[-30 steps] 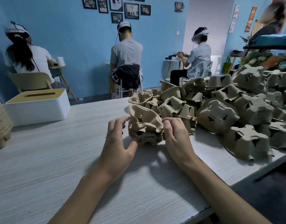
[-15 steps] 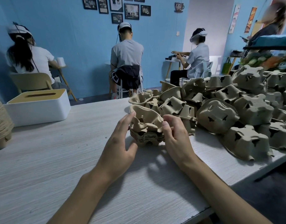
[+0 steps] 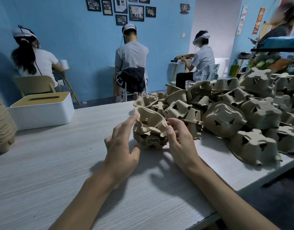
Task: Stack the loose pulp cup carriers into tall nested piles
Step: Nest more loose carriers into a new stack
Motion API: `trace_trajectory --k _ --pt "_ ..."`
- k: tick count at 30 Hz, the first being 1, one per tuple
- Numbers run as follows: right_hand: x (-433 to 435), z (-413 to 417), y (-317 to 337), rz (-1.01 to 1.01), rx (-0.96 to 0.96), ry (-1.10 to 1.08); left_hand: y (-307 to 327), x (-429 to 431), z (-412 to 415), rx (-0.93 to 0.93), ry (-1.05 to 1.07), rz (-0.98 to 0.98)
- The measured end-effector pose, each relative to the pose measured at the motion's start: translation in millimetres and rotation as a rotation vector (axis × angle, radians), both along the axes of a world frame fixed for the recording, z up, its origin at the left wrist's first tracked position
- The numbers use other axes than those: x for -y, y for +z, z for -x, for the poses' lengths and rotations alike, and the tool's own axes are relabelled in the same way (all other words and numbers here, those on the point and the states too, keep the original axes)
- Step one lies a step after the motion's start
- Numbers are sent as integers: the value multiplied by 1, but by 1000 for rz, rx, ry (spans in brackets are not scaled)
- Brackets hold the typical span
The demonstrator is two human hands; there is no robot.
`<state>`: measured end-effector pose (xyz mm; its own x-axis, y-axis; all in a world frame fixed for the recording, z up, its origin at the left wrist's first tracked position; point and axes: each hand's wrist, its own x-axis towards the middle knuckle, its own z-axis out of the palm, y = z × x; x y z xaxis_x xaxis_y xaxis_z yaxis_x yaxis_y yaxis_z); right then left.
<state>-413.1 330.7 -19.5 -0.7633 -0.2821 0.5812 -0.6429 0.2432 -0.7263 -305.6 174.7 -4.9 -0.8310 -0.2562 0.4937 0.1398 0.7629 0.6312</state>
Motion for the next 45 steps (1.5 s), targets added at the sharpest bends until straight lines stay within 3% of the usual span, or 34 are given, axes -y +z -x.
trace_trajectory --k 5,12,24,27,35,45 --pt "0 3 -2 41 37 -18 -4 3 3 28 -88 -178" --pt "0 -2 3 98 35 -25 -5 0 5 25 -104 -212" --pt "1 -6 4 -9 19 -116 -10 6 5 56 -65 -46" --pt "0 -2 5 64 57 -130 -13 10 8 68 -54 25" --pt "-1 10 4 14 213 -211 -10 12 9 -30 -51 -2" --pt "9 21 4 -13 178 -228 -9 18 9 -71 25 10"
